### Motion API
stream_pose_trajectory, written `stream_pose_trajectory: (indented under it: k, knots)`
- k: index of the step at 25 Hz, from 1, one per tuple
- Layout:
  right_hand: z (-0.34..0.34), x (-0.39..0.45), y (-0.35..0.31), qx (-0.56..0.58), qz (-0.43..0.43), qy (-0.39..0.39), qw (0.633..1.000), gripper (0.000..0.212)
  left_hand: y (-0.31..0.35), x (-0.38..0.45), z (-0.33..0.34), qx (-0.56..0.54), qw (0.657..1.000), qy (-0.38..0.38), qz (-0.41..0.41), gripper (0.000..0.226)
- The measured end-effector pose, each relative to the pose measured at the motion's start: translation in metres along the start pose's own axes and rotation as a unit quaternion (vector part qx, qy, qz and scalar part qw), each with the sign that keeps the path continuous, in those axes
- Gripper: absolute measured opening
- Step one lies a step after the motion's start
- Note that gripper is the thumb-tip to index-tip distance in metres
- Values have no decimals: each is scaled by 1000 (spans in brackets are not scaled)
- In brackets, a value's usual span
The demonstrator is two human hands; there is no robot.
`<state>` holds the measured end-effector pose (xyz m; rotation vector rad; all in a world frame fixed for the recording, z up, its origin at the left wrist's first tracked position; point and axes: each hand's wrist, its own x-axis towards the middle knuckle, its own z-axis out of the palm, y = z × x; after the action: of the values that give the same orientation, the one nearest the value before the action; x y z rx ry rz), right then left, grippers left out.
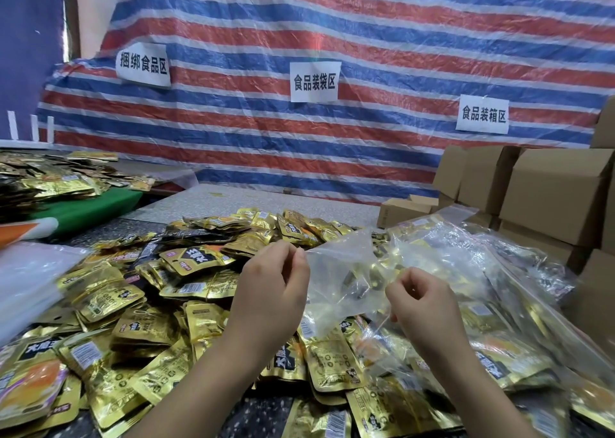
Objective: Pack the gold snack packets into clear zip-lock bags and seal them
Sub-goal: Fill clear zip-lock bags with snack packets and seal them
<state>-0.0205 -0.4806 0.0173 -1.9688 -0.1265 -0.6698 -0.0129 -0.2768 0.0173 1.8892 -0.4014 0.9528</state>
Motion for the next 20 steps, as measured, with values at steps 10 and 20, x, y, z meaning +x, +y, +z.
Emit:
stream_pose_trajectory:
  k: [10, 20]
  knots:
    - [10, -2, -12, 254, 106, -51, 960, 33, 15, -15, 3, -24, 992, -102, 65, 61]
    - [-3, 9, -41, 370, 201, -31, 907, 38, 5, -9, 2, -24, 985, -104, 138, 44]
